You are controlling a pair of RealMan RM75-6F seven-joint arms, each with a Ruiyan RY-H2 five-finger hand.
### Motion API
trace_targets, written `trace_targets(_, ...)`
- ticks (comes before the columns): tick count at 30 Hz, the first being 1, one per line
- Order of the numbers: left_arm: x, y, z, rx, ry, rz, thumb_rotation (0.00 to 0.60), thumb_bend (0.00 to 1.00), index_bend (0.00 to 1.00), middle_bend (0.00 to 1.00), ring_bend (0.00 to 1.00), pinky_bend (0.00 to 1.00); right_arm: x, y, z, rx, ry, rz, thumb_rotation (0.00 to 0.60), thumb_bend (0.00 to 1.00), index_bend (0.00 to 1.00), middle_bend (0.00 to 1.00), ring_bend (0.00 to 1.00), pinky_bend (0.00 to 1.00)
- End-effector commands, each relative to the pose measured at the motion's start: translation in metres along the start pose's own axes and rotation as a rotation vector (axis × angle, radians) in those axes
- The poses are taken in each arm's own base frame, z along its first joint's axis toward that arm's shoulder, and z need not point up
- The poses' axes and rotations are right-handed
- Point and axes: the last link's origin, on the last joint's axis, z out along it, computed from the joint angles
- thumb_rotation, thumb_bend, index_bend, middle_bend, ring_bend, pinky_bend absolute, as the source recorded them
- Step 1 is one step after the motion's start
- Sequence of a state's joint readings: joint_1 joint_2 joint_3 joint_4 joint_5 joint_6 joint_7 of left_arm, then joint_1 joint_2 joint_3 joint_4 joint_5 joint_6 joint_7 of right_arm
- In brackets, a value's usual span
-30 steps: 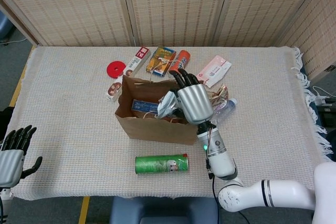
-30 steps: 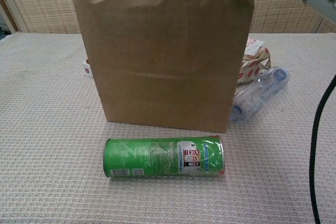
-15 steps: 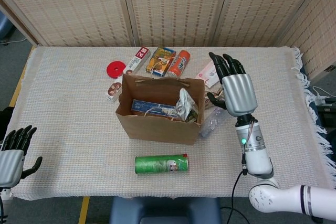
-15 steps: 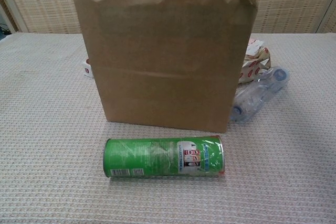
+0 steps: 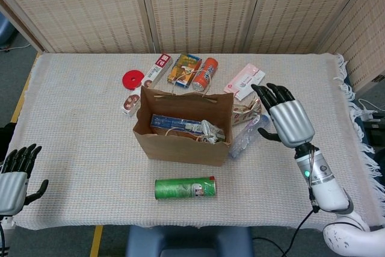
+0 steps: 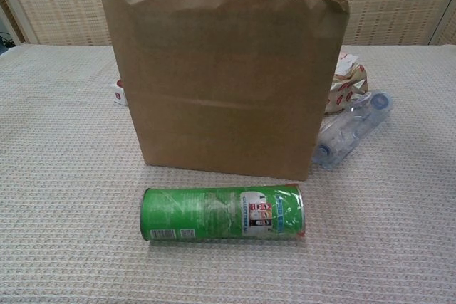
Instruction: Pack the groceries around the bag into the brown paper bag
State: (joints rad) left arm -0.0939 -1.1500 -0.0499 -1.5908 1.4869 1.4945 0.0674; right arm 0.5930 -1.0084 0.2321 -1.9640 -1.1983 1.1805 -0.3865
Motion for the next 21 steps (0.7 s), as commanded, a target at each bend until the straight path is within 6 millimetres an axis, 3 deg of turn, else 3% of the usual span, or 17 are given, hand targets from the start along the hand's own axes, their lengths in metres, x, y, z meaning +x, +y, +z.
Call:
trace_targets(1, 0.0, 0.0, 0.0, 0.0, 0.0, 0.0, 0.6, 0.35, 0.0, 0.0, 0.0, 0.0, -0.026, 0.021, -0.018, 0.052, -0.157, -0.133, 0.6, 0.04, 0.0, 0.13, 0.07, 0.14)
trace_targets(7, 0.0, 0.0, 0.0, 0.002, 0.001, 0.002, 0.6, 0.35, 0.0, 0.0, 0.0, 0.0, -0.07, 0.036, -0.021, 0.124, -0.313, -0.337, 0.6, 0.03, 0.0, 0.1, 0.02, 0.12)
trace_targets(21, 0.0, 0.0, 0.001, -0.002, 0.0, -0.005, 0.6, 0.35, 0.0, 0.0, 0.0, 0.0, -0.146, 0.017, 0.006, 0.11, -0.444, -0.363, 0.6, 0.03, 0.0, 0.07, 0.02, 0.1)
